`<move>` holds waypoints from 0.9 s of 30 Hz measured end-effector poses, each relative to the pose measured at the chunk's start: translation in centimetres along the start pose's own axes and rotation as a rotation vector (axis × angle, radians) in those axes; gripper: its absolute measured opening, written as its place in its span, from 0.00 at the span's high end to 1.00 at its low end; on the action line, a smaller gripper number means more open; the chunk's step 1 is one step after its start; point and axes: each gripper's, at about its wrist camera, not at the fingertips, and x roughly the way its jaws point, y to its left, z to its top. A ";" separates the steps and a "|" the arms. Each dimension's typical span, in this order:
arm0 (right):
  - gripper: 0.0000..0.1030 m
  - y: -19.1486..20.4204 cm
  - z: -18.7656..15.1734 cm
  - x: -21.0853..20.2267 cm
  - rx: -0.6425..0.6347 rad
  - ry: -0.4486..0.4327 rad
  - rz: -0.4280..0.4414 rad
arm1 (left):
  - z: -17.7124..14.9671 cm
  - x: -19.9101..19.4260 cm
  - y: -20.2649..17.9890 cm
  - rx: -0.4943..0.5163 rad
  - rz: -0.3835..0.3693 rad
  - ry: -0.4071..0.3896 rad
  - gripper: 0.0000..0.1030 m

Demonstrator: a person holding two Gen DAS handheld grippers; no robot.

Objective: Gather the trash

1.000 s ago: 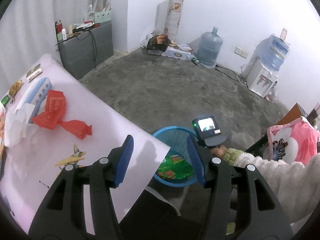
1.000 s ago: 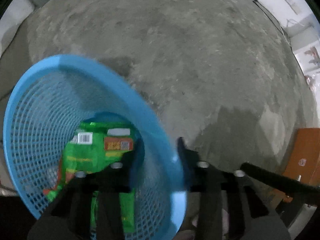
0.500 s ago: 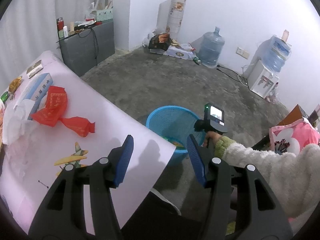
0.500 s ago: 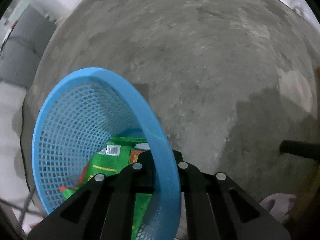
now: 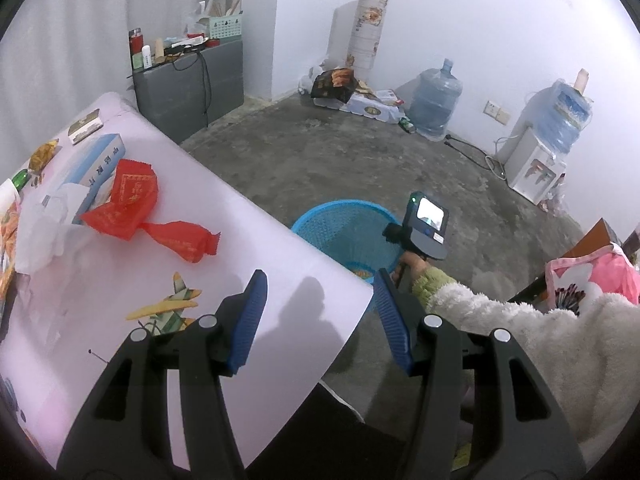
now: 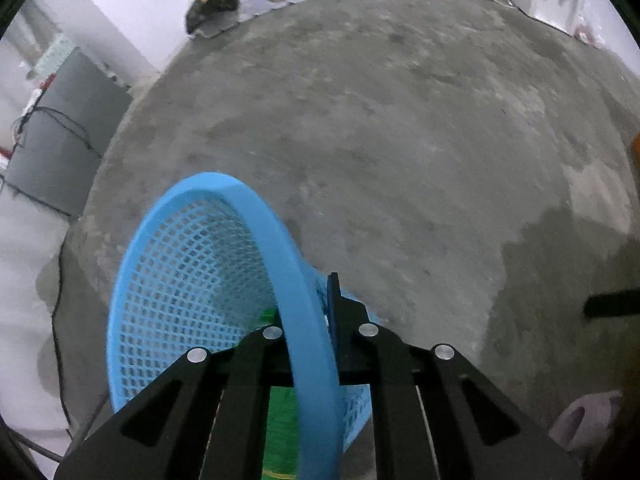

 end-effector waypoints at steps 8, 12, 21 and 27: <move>0.92 1.1 0.4 0.8 -0.036 -0.049 0.017 | 0.0 -0.4 0.2 -0.001 0.005 -0.003 0.50; 0.83 0.0 0.4 1.1 -0.041 -0.020 0.000 | 0.1 -0.5 0.4 -0.012 0.006 -0.002 0.50; 0.47 -2.8 -1.1 1.3 -0.029 0.102 -0.007 | 0.0 -1.2 0.2 -0.008 0.008 -0.016 0.50; 0.21 -3.2 -0.8 -1.2 -0.012 0.019 -0.010 | -0.5 -2.4 0.0 -0.012 0.017 -0.040 0.46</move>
